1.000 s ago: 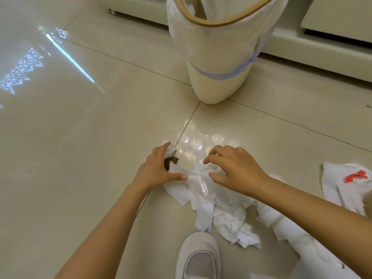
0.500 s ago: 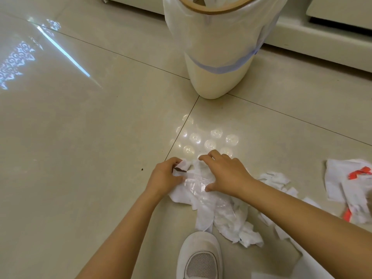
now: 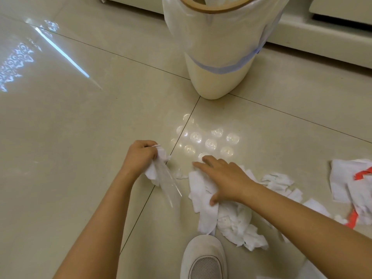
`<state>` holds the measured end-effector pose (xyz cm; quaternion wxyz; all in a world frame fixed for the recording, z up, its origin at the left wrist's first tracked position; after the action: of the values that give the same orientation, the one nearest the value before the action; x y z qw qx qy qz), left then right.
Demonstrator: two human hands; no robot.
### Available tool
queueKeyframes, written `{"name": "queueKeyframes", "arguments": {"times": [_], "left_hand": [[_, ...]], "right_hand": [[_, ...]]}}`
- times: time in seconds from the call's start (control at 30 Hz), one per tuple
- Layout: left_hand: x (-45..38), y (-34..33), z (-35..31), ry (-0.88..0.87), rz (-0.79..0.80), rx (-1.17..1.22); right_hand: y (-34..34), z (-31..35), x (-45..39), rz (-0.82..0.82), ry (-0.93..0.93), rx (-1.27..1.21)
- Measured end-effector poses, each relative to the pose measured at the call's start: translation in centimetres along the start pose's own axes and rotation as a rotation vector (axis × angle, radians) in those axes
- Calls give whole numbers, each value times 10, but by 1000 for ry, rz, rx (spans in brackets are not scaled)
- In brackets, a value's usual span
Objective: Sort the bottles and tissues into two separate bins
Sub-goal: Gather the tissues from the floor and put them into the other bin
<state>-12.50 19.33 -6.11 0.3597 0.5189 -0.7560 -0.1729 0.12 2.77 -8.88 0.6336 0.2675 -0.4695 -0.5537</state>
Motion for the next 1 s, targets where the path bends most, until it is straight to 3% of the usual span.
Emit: {"name": "queueKeyframes", "arguments": {"times": [0.23, 0.4, 0.63, 1.0], "left_hand": [[-1, -12, 12, 18, 6, -22], [4, -17, 12, 22, 15, -19], [2, -8, 0, -12, -14, -1], [5, 23, -42, 9, -116, 253]], "right_hand": [[-20, 20, 4, 72, 113, 215], [-20, 26, 7, 42, 147, 175], [36, 16, 4, -135, 100, 93], [119, -18, 19, -378, -57, -87]]}}
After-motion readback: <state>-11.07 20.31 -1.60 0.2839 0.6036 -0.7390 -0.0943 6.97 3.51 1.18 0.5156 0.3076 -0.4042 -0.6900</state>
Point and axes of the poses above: each hand's wrist, its own x-axis away from the middle knuckle, its own y-axis out of the back of the hand, z = x × y, the point moved 10 cm from there along -x, towards the middle knuckle, and after that the axes turned 15 degrees about -z, right-handed, at the moved point
